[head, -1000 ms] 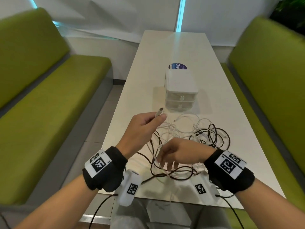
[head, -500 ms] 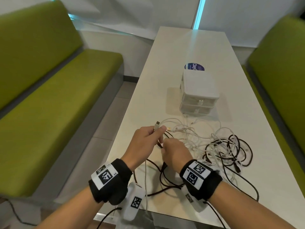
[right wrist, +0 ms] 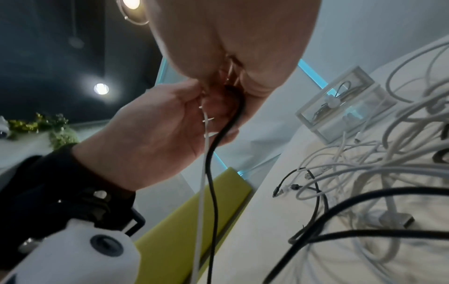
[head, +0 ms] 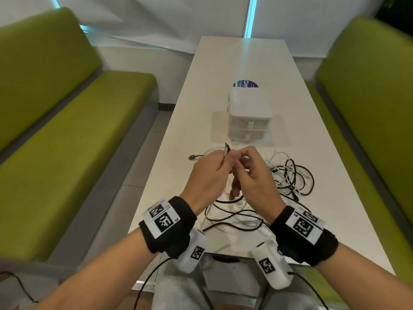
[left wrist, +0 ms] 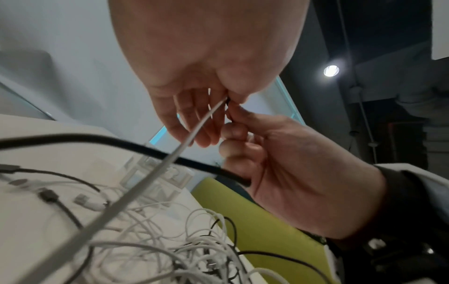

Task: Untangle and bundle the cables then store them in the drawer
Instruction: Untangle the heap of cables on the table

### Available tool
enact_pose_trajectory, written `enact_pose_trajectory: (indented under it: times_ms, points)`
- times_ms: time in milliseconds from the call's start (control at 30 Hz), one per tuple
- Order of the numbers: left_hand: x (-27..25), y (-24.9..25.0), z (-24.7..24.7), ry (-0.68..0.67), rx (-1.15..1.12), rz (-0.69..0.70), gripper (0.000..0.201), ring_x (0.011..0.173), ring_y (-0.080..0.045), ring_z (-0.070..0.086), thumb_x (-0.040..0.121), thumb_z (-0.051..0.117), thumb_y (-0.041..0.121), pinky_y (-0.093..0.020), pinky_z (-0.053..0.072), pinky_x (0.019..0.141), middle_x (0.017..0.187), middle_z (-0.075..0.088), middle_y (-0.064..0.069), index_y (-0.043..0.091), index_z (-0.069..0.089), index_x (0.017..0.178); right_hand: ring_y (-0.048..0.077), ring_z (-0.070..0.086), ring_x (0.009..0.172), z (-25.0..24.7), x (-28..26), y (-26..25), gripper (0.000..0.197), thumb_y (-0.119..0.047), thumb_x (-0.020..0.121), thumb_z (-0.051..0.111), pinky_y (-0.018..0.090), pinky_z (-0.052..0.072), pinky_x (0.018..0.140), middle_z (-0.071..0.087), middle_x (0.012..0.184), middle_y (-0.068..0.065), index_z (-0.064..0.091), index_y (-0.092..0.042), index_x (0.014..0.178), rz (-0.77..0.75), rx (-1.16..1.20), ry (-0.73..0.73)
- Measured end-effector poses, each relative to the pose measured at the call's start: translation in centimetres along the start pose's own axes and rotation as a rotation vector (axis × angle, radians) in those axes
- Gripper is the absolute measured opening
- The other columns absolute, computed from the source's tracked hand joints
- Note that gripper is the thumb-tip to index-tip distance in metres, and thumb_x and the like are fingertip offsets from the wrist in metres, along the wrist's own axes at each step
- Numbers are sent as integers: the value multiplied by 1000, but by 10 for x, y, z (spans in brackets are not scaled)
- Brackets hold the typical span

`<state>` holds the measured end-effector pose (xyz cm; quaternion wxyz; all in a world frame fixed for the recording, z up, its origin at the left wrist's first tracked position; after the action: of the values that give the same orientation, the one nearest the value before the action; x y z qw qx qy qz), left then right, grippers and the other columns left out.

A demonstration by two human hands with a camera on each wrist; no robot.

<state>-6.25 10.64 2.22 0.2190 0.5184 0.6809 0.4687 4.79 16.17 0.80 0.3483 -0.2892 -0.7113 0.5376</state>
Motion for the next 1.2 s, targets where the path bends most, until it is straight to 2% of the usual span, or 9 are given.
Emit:
enact_pose_trajectory:
  times_ms: [100,200,300,400,533,700,800,1000,1200]
  points:
    - [-8,16,4,24,-35,57,39,68,-9,59,100,44,39,-37,49,67,70,64,5,21,64,72,4,45,48,-11,-13,-9,6,-19,99,52,21,35,46,57,69,-2,51,-18,92,-60,26,42]
    - [-12,30,6,91,-132,58,39,79,-13,67,101,44,37,-42,53,79,80,72,3,14,70,85,7,35,45,-21,-25,-14,14,-15,97,54,21,26,41,45,58,-3,42,-11,90,40,242,59]
    - [-10,48,4,125,-363,41,39,80,-20,70,104,39,28,-38,56,83,79,72,-5,7,63,81,10,26,41,-30,-35,-13,26,-26,98,50,19,21,42,36,50,-7,45,-14,76,134,306,-33]
    - [-11,62,6,-11,-583,-11,37,56,-20,51,103,37,31,-30,48,57,57,48,4,10,50,75,10,25,44,-37,-45,-5,48,-39,98,50,22,22,43,31,50,-7,41,-15,57,16,69,-127]
    - [-22,60,22,-188,-296,123,41,47,-6,31,95,40,47,-26,25,50,52,35,14,19,44,65,6,26,47,-46,-50,5,47,-40,93,58,18,22,48,28,51,-9,37,-19,56,-38,-384,-365]
    - [-6,60,-2,-78,-82,237,43,56,-9,36,102,39,38,-30,31,56,59,41,9,17,46,65,6,25,46,-76,-67,33,51,-56,87,44,23,19,49,25,47,-9,28,-22,53,157,-525,-323]
    - [-1,58,-3,-170,57,230,43,56,-10,40,102,36,41,-32,33,59,60,45,8,20,44,66,6,27,46,-75,-72,35,49,-58,85,42,21,22,48,27,48,-9,31,-21,55,183,-543,-320]
    - [-24,48,38,-300,383,243,46,74,-20,57,102,27,45,-35,41,71,74,61,0,14,52,79,6,31,45,-59,-59,17,44,-26,99,48,18,26,48,36,44,-12,37,-22,56,122,-448,-288]
    - [-36,30,56,-252,667,284,34,77,-27,60,102,21,46,-35,35,62,85,65,-2,21,39,88,5,28,43,-54,-65,16,47,-8,95,47,20,23,47,34,44,-10,38,-19,51,219,-410,-315]
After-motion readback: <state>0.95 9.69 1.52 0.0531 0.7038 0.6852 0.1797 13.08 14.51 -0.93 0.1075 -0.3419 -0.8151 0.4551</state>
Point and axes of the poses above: each hand's wrist, its own x-axis towards the middle knuckle, its own z-axis out of the palm, y = z × x, the point moved 1 cm from there along x, towards the middle knuckle
